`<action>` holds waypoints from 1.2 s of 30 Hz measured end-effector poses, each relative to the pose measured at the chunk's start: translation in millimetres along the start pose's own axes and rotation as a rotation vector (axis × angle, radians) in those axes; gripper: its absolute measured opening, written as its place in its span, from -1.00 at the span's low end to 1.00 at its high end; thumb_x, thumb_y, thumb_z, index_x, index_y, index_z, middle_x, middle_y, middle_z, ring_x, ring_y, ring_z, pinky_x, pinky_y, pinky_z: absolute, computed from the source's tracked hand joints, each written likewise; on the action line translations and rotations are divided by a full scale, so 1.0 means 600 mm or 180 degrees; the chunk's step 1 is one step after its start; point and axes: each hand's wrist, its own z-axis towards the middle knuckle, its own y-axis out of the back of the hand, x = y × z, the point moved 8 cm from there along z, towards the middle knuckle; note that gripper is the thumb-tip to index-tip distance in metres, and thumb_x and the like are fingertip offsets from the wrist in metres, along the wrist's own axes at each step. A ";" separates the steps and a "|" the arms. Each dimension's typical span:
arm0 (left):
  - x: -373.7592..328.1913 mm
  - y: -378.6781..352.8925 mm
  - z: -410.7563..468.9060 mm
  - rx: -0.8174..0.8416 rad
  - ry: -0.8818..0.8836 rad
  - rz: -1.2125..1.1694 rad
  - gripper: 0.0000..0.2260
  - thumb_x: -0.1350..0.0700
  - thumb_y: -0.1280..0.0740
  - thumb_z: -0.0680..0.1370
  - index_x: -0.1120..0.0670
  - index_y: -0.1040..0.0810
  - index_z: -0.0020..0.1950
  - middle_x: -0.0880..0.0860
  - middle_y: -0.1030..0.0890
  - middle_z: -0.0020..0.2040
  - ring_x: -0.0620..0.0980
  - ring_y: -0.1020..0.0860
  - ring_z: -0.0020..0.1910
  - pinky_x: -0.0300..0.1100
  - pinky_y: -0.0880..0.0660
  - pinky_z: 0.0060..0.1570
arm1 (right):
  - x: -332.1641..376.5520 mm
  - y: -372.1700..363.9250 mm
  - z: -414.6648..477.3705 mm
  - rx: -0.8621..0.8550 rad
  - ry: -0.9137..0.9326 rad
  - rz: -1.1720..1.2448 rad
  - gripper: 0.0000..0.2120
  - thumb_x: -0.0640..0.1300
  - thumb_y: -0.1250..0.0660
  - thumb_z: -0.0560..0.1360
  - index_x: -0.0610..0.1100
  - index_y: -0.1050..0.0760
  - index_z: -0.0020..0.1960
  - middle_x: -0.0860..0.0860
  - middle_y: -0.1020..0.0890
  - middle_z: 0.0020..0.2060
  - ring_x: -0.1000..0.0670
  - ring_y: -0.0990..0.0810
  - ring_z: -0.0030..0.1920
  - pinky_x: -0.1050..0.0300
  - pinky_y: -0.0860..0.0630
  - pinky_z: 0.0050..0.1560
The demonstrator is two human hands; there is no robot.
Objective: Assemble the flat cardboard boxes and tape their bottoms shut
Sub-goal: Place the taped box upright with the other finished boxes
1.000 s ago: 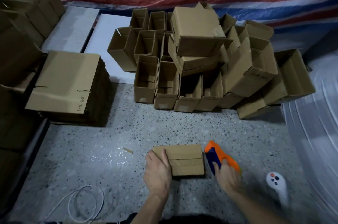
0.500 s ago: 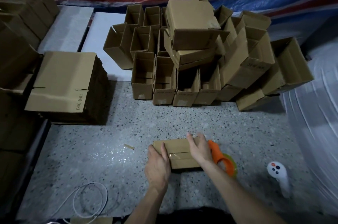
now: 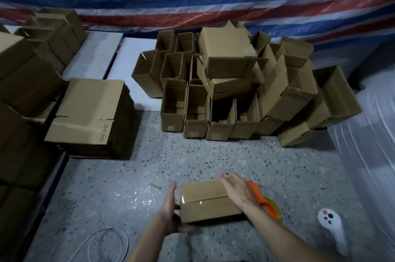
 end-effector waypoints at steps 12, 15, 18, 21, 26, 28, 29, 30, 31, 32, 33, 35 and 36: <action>-0.121 0.058 -0.060 -0.0398 -0.2395 0.0792 0.16 -0.25 -0.67 0.05 -0.03 -0.20 0.53 0.03 -0.46 0.32 -0.02 -0.51 0.20 -0.12 -0.51 0.07 | 0.068 -0.018 0.009 0.0307 0.0872 0.0560 -0.25 -0.21 -0.52 0.45 0.07 -0.26 0.53 0.09 -0.43 0.41 0.02 -0.40 0.43 0.03 -0.38 0.41; -0.101 0.071 -0.056 -0.0600 -0.2898 0.1007 0.08 -0.07 -0.75 0.04 -0.02 -0.23 0.41 -0.02 -0.43 0.28 -0.08 -0.47 0.25 -0.25 -0.53 0.15 | 0.085 -0.031 0.006 -0.0177 0.0834 0.0342 -0.29 -0.14 -0.51 0.46 0.05 -0.29 0.53 0.06 -0.41 0.39 -0.01 -0.42 0.40 -0.06 -0.39 0.43; -0.065 0.104 -0.041 -0.1293 -0.3134 0.1007 0.06 0.06 -0.75 0.06 0.08 -0.23 0.42 -0.01 -0.43 0.25 -0.11 -0.46 0.20 -0.27 -0.46 0.19 | 0.118 -0.080 -0.005 0.0071 0.0919 0.0292 -0.31 -0.08 -0.45 0.51 0.11 -0.24 0.56 0.06 -0.33 0.42 0.03 -0.43 0.35 0.04 -0.40 0.33; -0.037 0.146 -0.020 -0.1862 -0.2978 0.0541 0.05 0.26 -0.72 0.14 0.14 -0.19 0.48 0.15 -0.42 0.31 0.13 -0.46 0.28 0.08 -0.45 0.34 | 0.132 -0.125 -0.013 0.0416 0.0871 0.0354 -0.43 -0.11 -0.41 0.54 0.04 -0.31 0.49 0.08 -0.48 0.28 0.10 -0.54 0.17 0.16 -0.52 0.18; -0.085 0.177 -0.032 -0.2656 -0.3060 0.0759 0.01 0.23 -0.69 0.20 0.24 -0.20 0.51 0.24 -0.34 0.37 0.25 -0.34 0.36 -0.01 -0.35 0.38 | 0.124 -0.150 -0.009 0.0643 0.0824 0.0278 -0.59 -0.17 -0.36 0.58 0.04 -0.41 0.39 0.12 -0.51 0.18 0.21 -0.57 -0.02 0.43 -0.48 -0.16; -0.121 0.177 -0.034 -0.2790 -0.2991 0.0959 0.01 0.17 -0.68 0.25 0.25 -0.16 0.54 0.27 -0.28 0.44 0.29 -0.26 0.42 0.20 -0.28 0.39 | 0.118 -0.145 -0.003 0.0612 0.0787 0.0290 -0.61 -0.18 -0.36 0.59 0.03 -0.42 0.38 0.11 -0.51 0.18 0.16 -0.60 0.00 0.37 -0.54 -0.08; -0.140 0.177 -0.034 -0.2800 -0.2982 0.0953 0.00 0.17 -0.67 0.27 0.25 -0.14 0.55 0.28 -0.25 0.46 0.29 -0.23 0.44 0.23 -0.26 0.39 | 0.116 -0.140 0.002 0.0578 0.0773 0.0275 -0.62 -0.18 -0.35 0.59 0.02 -0.43 0.37 0.11 -0.52 0.18 0.14 -0.61 0.02 0.31 -0.56 0.00; -0.160 0.176 -0.033 -0.2782 -0.2979 0.0882 0.00 0.17 -0.66 0.29 0.25 -0.13 0.56 0.27 -0.24 0.47 0.29 -0.21 0.45 0.24 -0.25 0.40 | 0.114 -0.135 0.006 0.0546 0.0766 0.0252 -0.64 -0.19 -0.35 0.59 0.01 -0.44 0.36 0.11 -0.54 0.17 0.12 -0.61 0.03 0.25 -0.58 0.06; -0.179 0.177 -0.029 -0.2772 -0.2964 0.0774 0.01 0.17 -0.66 0.29 0.23 -0.12 0.57 0.25 -0.23 0.48 0.27 -0.19 0.47 0.23 -0.24 0.42 | 0.115 -0.131 0.012 0.0513 0.0762 0.0258 -0.65 -0.20 -0.35 0.59 -0.01 -0.45 0.34 0.10 -0.55 0.17 0.12 -0.62 0.04 0.22 -0.58 0.07; -0.196 0.177 -0.027 -0.2778 -0.2954 0.0673 0.01 0.17 -0.66 0.29 0.21 -0.11 0.57 0.23 -0.23 0.48 0.26 -0.19 0.48 0.22 -0.23 0.43 | 0.115 -0.123 0.014 0.0453 0.0751 0.0323 -0.67 -0.22 -0.35 0.59 -0.02 -0.46 0.33 0.09 -0.57 0.15 0.13 -0.62 0.03 0.26 -0.58 0.03; -0.213 0.178 -0.023 -0.2790 -0.2956 0.0589 0.02 0.17 -0.66 0.28 0.19 -0.11 0.57 0.21 -0.24 0.48 0.25 -0.19 0.48 0.21 -0.23 0.44 | 0.117 -0.116 0.017 0.0380 0.0738 0.0403 -0.69 -0.22 -0.35 0.59 -0.01 -0.48 0.29 0.08 -0.58 0.13 0.16 -0.62 0.00 0.32 -0.56 -0.04; -0.242 0.180 -0.011 -0.2777 -0.2996 0.0510 0.02 0.18 -0.66 0.28 0.14 -0.10 0.57 0.17 -0.23 0.49 0.22 -0.20 0.48 0.19 -0.24 0.44 | 0.123 -0.103 0.021 0.0228 0.0708 0.0513 -0.74 -0.21 -0.35 0.59 0.07 -0.50 0.21 0.10 -0.60 0.08 0.22 -0.61 -0.04 0.41 -0.51 -0.14; -0.256 0.179 -0.005 -0.2764 -0.2984 0.0521 0.02 0.17 -0.65 0.29 0.13 -0.09 0.58 0.15 -0.23 0.50 0.22 -0.20 0.49 0.19 -0.25 0.44 | 0.126 -0.098 0.023 0.0158 0.0693 0.0543 -0.75 -0.20 -0.35 0.59 0.09 -0.50 0.19 0.13 -0.61 0.07 0.24 -0.60 -0.04 0.43 -0.49 -0.17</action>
